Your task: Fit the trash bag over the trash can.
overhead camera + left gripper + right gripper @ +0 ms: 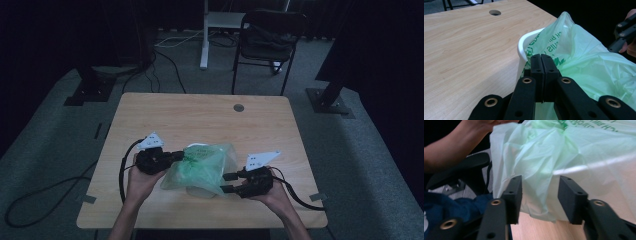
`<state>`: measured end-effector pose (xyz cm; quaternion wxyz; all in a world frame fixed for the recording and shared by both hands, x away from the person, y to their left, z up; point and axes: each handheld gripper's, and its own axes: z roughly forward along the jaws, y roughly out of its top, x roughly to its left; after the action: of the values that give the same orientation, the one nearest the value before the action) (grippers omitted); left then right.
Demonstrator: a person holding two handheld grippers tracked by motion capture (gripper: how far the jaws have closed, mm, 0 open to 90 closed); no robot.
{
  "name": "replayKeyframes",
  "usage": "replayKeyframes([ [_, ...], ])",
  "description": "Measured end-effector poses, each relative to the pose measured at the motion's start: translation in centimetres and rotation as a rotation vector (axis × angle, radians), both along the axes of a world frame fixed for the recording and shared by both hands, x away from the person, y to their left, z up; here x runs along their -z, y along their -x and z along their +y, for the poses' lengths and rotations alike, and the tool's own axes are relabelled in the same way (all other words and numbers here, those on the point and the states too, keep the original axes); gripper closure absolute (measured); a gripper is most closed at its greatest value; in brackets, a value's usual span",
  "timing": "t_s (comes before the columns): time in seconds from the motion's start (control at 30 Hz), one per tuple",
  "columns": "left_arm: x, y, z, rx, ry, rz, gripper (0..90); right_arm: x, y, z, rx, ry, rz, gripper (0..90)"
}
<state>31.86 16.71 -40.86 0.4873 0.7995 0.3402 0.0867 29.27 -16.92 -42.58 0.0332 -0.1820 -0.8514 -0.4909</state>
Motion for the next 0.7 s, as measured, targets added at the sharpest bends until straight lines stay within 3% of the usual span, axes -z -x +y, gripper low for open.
replayKeyframes([
  [0.1,0.0,0.1,0.0,0.002,0.004,0.000,89.5,0.4,0.0,0.5,0.006,0.027,0.017,53.8],
  [0.2,0.1,0.2,0.0,0.002,0.014,0.004,89.5,0.6,0.0,1.0,0.039,0.088,-0.022,71.1],
  [0.33,0.2,0.3,0.1,0.004,0.032,0.009,89.6,0.4,-0.4,1.0,0.079,0.117,-0.059,85.8],
  [0.5,0.2,0.1,0.3,-0.018,0.028,0.001,89.8,0.8,-0.4,1.1,0.068,0.159,-0.070,89.9],
  [0.57,0.3,-0.4,0.7,-0.039,0.040,0.005,89.9,1.4,-0.3,1.1,0.067,0.197,-0.076,90.0],
  [0.7,0.8,-1.7,1.8,-0.078,0.093,0.038,89.9,2.5,-0.7,0.6,0.077,0.215,-0.043,90.0],
])
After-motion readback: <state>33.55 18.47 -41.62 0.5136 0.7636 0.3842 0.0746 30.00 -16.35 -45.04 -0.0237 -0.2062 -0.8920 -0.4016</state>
